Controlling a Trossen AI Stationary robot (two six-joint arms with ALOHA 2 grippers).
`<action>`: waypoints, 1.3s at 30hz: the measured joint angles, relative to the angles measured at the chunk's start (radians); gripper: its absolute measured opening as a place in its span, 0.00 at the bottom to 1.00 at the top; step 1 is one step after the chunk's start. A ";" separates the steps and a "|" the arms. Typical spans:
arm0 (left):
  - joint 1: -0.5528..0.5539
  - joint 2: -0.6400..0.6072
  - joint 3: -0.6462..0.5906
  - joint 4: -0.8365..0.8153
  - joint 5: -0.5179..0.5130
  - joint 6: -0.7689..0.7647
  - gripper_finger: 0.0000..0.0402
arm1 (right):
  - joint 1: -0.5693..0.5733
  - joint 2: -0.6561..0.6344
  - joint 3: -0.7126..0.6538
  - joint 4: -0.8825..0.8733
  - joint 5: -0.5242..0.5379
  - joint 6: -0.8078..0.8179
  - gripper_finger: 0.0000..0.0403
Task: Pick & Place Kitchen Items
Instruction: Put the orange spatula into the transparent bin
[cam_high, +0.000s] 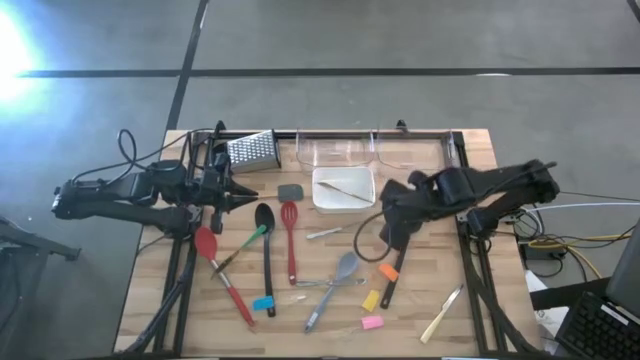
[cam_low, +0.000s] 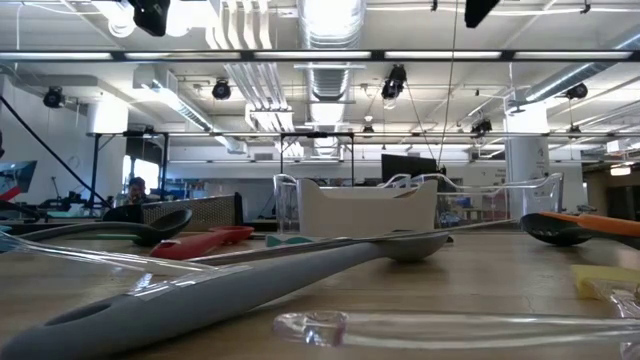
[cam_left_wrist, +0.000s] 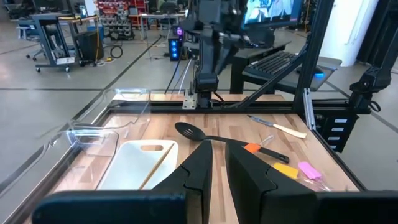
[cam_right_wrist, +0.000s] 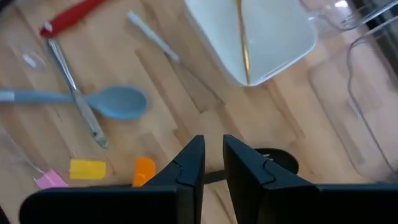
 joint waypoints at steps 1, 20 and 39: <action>0.000 0.000 0.000 -0.005 0.000 0.000 0.13 | 0.010 0.000 -0.021 0.012 0.000 -0.004 0.13; 0.000 0.003 0.000 -0.048 0.000 -0.022 0.13 | 0.049 0.008 -0.365 0.514 -0.004 -0.265 0.12; 0.000 0.006 0.000 -0.266 0.001 -0.156 0.13 | 0.047 0.024 -0.398 0.850 -0.027 -0.468 0.11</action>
